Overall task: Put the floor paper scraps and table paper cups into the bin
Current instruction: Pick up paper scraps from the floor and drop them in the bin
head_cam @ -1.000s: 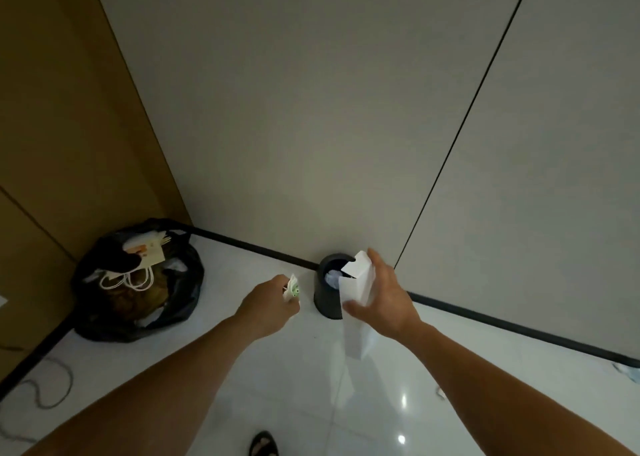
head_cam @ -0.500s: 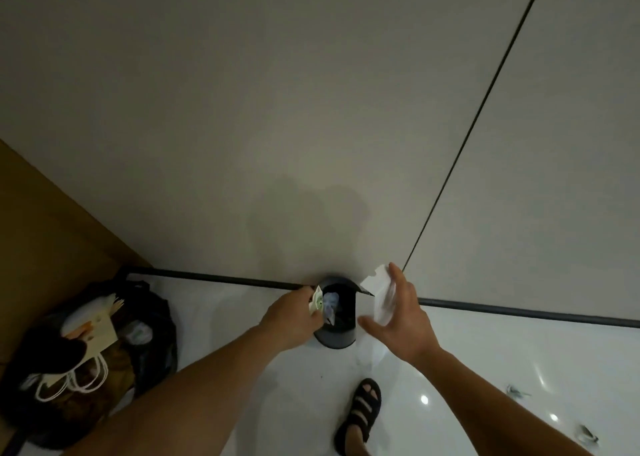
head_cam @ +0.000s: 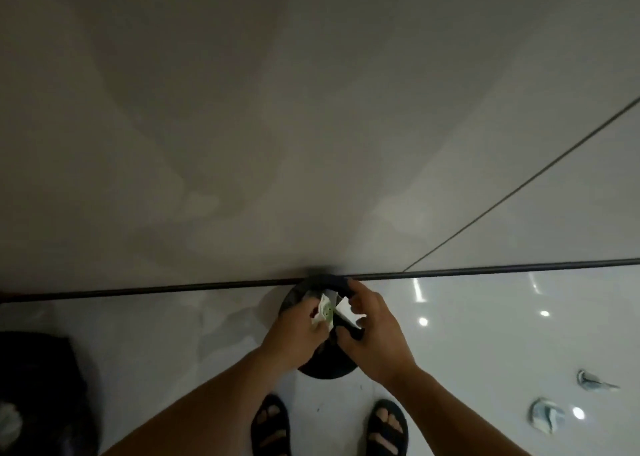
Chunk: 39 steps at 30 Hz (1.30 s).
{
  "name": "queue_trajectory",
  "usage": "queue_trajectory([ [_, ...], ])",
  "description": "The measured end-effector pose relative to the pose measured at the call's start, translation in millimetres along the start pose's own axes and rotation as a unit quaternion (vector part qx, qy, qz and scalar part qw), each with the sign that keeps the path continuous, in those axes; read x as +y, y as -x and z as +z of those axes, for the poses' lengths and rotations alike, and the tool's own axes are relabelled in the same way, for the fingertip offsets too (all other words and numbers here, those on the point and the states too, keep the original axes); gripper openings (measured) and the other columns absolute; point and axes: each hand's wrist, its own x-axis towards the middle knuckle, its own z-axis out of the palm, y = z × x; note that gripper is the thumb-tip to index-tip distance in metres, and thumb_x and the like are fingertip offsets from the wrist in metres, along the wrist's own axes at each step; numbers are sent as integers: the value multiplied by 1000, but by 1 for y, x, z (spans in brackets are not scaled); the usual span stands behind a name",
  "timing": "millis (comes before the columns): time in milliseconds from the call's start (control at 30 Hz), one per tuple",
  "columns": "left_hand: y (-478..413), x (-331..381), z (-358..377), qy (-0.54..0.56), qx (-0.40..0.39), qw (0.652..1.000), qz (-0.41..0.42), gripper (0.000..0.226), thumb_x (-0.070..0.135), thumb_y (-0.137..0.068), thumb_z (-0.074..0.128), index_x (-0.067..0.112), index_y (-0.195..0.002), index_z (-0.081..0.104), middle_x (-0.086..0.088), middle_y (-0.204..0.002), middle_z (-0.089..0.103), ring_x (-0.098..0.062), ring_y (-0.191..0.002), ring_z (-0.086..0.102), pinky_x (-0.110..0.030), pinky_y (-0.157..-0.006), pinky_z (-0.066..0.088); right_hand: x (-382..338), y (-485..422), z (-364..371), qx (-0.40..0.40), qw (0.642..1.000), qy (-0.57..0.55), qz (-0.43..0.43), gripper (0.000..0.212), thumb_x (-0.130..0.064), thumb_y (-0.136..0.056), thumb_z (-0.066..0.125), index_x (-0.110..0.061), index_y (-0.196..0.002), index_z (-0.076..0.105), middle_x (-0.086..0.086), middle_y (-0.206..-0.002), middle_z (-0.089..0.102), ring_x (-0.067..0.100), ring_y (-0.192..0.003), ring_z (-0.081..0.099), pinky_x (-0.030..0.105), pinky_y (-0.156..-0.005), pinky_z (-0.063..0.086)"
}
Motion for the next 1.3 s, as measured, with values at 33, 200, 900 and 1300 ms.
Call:
queue_trajectory([
  [33, -22, -12, 12, -15, 0, 1000, 1, 29, 27, -91, 59, 17, -118, 55, -3, -109, 64, -19, -97, 60, -27, -77, 48, 16, -10, 17, -1, 1000, 1, 12, 74, -29, -84, 70, -34, -147, 31, -11, -130, 48, 0, -111, 48, 8, -86, 41],
  [200, -62, -71, 55, -76, -22, 997, 9, 29, 25, -89, 61, 12, -114, 53, -6, -101, 63, -19, -88, 59, -24, -66, 42, 70, -26, 71, -10, 996, 45, 77, 73, -32, -88, 65, -25, -150, 27, -2, -143, 42, 17, -127, 46, 23, -97, 41],
  [900, -55, -47, 13, -232, -35, 970, 60, 63, 35, -91, 54, 15, -146, 30, -6, -150, 32, -25, -137, 28, -37, -108, 33, 65, 2, 58, -38, 982, 111, 149, 79, -41, -88, 60, -26, -153, 17, 2, -154, 26, 24, -141, 25, 40, -113, 33],
  [1300, 60, 135, -23, -345, -94, 918, 171, 49, 40, -87, 53, 17, -130, 49, -3, -136, 50, -23, -126, 42, -40, -103, 40, -20, 111, -100, 19, 967, 156, 203, 82, -55, -88, 54, -30, -154, 13, 6, -159, 21, 28, -146, 18, 44, -113, 28],
])
